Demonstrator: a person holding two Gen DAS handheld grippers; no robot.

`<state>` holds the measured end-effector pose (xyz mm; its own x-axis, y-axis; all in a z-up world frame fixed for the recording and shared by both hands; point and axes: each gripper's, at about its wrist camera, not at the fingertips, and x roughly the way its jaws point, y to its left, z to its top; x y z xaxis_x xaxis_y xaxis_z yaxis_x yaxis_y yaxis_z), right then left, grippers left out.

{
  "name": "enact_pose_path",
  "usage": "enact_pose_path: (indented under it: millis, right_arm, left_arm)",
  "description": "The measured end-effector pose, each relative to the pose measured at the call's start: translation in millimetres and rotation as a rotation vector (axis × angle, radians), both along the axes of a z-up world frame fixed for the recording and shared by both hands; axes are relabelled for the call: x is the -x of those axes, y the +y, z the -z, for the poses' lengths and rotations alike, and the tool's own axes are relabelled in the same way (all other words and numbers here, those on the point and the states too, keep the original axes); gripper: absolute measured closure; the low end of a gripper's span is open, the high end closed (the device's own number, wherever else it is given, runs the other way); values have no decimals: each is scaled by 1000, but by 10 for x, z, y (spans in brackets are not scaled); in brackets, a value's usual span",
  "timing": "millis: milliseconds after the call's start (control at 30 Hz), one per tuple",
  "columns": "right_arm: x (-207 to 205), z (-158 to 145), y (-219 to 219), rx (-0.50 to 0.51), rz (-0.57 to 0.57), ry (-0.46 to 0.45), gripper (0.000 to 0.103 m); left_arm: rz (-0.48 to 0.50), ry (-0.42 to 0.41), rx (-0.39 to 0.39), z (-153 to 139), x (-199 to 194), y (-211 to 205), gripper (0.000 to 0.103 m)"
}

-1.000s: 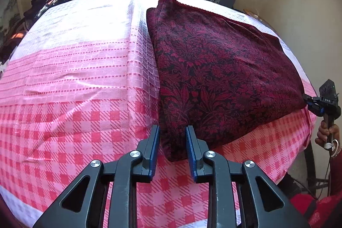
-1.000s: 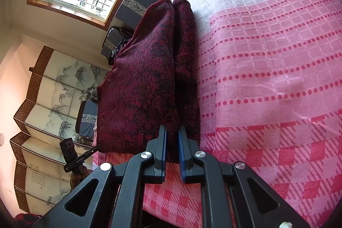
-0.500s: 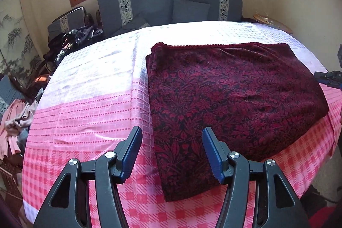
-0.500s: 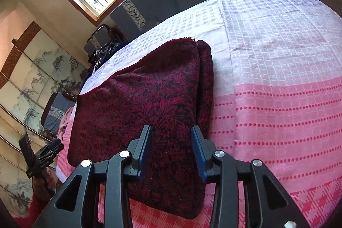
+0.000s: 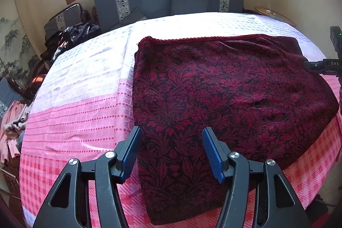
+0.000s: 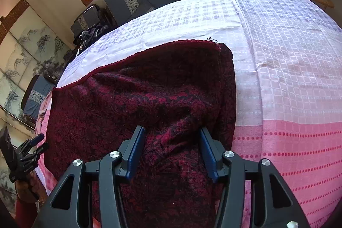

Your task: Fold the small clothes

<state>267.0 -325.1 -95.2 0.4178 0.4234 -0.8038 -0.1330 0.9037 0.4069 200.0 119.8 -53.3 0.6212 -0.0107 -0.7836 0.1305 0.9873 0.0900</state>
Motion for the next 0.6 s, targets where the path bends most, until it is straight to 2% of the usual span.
enact_pose_path:
  millis: [167, 300, 400, 500, 600]
  right_arm:
    - [-146, -11, 81, 66, 1, -14, 50]
    - [-180, 12, 121, 88, -4, -40, 41]
    - [-160, -48, 63, 47, 28, -67, 38]
    - [-56, -227, -96, -47, 106, -154, 38]
    - [91, -355, -196, -140, 135, -212, 38]
  left_arm:
    - [-3, 5, -4, 39, -99, 39, 40]
    - [5, 14, 66, 42, -221, 195, 37]
    - [52, 41, 122, 62, -348, 301, 37]
    - [83, 81, 187, 109, -488, 432, 37]
    - [95, 103, 347, 130, -605, 677, 37]
